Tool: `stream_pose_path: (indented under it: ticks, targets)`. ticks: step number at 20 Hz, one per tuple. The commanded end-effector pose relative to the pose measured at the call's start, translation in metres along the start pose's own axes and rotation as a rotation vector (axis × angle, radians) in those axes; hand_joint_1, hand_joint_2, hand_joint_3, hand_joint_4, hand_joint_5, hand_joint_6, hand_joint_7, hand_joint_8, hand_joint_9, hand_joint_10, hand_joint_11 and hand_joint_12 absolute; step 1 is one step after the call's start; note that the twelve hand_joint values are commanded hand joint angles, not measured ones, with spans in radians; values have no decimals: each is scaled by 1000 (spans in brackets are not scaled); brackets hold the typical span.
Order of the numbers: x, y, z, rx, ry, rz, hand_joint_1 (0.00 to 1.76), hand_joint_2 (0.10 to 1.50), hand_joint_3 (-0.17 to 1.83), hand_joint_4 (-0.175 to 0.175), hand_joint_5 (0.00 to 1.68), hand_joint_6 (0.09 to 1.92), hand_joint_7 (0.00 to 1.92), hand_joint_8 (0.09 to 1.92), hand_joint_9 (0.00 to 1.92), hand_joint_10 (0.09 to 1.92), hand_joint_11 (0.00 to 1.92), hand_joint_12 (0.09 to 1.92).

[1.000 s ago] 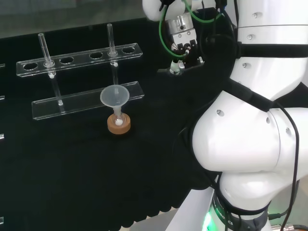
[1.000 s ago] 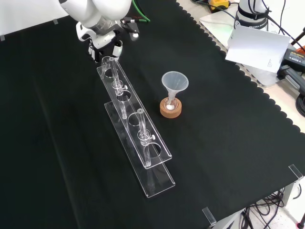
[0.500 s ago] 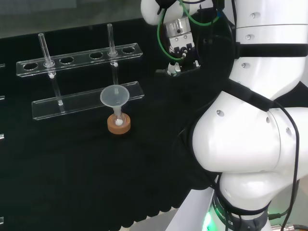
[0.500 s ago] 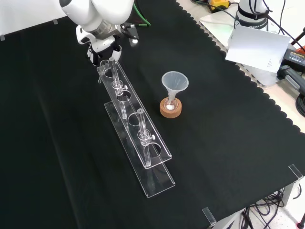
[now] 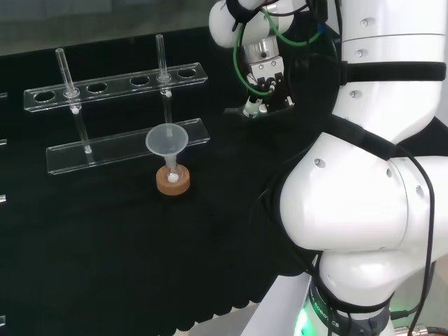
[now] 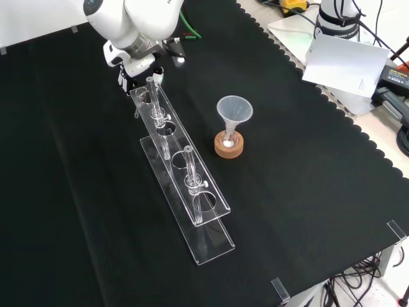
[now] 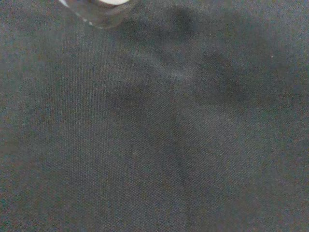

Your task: Put the weighing funnel back on the table.

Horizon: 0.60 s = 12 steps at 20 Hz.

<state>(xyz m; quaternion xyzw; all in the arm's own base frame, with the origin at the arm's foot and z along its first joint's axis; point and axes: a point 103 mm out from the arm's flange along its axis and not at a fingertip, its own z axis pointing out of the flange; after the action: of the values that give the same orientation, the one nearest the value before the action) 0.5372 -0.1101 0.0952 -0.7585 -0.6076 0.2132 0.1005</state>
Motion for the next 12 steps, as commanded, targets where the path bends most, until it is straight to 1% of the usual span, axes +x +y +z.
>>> stream_pose_path:
  ticks: [1, 10, 12]
  targets:
    - [1, 6, 7, -16, -23, -10, 1116, 1051, -175, 175, 1342, 420, 712, 588, 1158, 105, 954, 945]
    - [5, 11, 11, -29, -33, 0, 1115, 1052, -175, 175, 1339, 424, 704, 589, 1155, 103, 955, 944]
    - [6, 11, 12, -24, -46, 9, 1111, 1058, -175, 175, 1317, 462, 688, 607, 1151, 100, 955, 943]
